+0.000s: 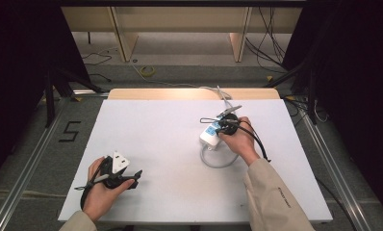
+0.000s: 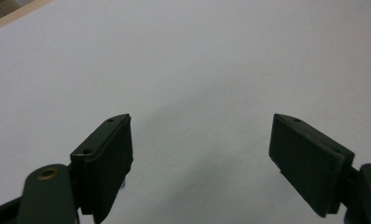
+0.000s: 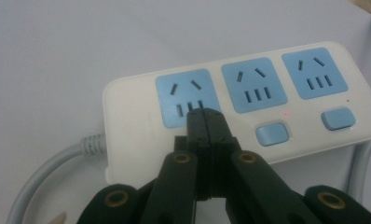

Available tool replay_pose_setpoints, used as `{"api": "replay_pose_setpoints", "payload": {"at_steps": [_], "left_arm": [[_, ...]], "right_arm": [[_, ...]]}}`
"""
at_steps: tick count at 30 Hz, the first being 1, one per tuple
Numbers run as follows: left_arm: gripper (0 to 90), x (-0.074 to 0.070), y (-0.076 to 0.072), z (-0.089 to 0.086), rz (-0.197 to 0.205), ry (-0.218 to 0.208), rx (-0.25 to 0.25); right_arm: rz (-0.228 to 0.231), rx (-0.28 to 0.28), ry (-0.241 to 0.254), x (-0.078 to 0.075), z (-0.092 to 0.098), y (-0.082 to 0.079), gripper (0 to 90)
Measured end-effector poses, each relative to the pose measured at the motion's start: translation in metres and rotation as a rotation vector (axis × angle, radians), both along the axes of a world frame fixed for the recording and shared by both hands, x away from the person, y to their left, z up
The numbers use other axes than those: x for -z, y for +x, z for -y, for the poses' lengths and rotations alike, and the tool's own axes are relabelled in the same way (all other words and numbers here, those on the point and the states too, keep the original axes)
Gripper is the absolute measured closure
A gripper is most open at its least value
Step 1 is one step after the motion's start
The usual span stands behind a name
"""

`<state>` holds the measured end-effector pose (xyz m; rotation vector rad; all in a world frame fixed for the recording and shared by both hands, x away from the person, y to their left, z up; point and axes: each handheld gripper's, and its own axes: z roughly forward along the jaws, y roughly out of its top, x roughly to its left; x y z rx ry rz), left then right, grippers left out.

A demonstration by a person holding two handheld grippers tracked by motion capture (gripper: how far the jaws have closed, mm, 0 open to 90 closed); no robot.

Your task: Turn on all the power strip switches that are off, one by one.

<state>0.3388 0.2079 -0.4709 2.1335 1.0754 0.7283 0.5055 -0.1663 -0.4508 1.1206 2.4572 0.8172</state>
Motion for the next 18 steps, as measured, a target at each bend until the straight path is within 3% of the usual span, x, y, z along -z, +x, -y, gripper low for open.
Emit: {"api": "replay_pose_setpoints", "payload": {"at_steps": [18], "left_arm": [[21.1, -0.0007, 0.0014, 0.0025, 0.006, -0.001, -0.004]], "right_arm": [[-0.019, 0.006, -0.013, -0.0001, -0.0022, 0.0008, 90.0]]}}
